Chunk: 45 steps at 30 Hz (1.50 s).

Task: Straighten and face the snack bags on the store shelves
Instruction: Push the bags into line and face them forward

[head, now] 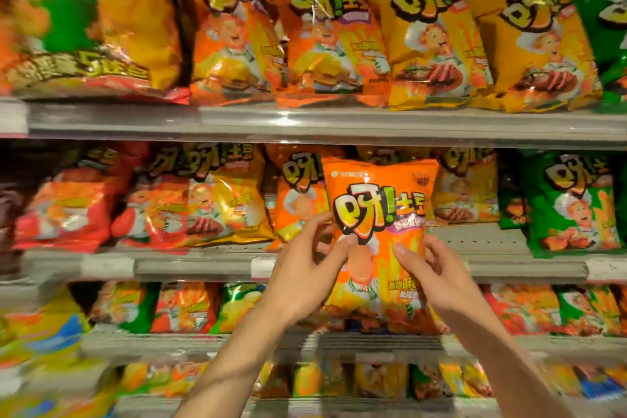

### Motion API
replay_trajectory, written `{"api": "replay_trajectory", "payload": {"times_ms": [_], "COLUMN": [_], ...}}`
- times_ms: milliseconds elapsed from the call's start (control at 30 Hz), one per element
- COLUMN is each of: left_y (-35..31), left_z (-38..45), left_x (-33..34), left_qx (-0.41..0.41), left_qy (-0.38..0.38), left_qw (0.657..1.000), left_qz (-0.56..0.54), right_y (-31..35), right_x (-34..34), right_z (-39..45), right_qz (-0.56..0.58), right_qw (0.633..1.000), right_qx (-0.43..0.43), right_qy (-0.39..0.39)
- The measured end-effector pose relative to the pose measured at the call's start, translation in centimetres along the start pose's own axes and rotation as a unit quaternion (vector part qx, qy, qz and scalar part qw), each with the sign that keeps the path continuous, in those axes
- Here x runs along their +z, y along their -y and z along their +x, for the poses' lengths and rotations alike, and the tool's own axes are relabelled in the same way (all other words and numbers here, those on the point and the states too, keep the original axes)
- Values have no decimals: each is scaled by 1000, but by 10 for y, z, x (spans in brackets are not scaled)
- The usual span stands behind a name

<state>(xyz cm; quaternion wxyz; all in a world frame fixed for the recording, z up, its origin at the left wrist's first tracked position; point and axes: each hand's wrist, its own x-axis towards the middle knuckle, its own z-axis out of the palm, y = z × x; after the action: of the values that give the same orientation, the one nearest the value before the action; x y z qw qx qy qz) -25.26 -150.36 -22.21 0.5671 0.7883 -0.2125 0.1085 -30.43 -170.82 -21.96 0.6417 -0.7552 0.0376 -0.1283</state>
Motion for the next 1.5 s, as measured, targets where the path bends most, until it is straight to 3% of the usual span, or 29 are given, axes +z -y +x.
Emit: {"api": "replay_trajectory", "payload": {"times_ms": [167, 267, 367, 633, 800, 1000, 1167, 1500], "left_y": [25, 44, 64, 78, 106, 70, 62, 64], "left_z": [-13, -6, 8, 48, 68, 58, 56, 8], "left_x": [-67, -109, -147, -171, -176, -171, -179, -229], "left_qx": [-9, 8, -35, -153, -153, -129, -102, -77], "left_qy": [-27, -146, -234, -167, -183, -152, -207, -246], "left_qw": [998, 977, 947, 958, 960, 977, 971, 965], "left_qz": [57, 158, 218, 174, 146, 76, 62, 41], "right_y": [9, 16, 26, 31, 32, 24, 18, 29], "right_x": [69, 99, 119, 139, 138, 135, 133, 142], "right_z": [-3, 4, 12, 24, 22, 25, 29, 16], "right_qz": [1, 18, -16, -52, -47, -54, -60, -129], "right_qw": [999, 1000, 999, 997, 998, 997, 997, 990], "right_qx": [15, 0, -30, -36, -28, -30, -32, -50], "right_qy": [35, 25, -7, -37, -28, -37, -30, -31]}}
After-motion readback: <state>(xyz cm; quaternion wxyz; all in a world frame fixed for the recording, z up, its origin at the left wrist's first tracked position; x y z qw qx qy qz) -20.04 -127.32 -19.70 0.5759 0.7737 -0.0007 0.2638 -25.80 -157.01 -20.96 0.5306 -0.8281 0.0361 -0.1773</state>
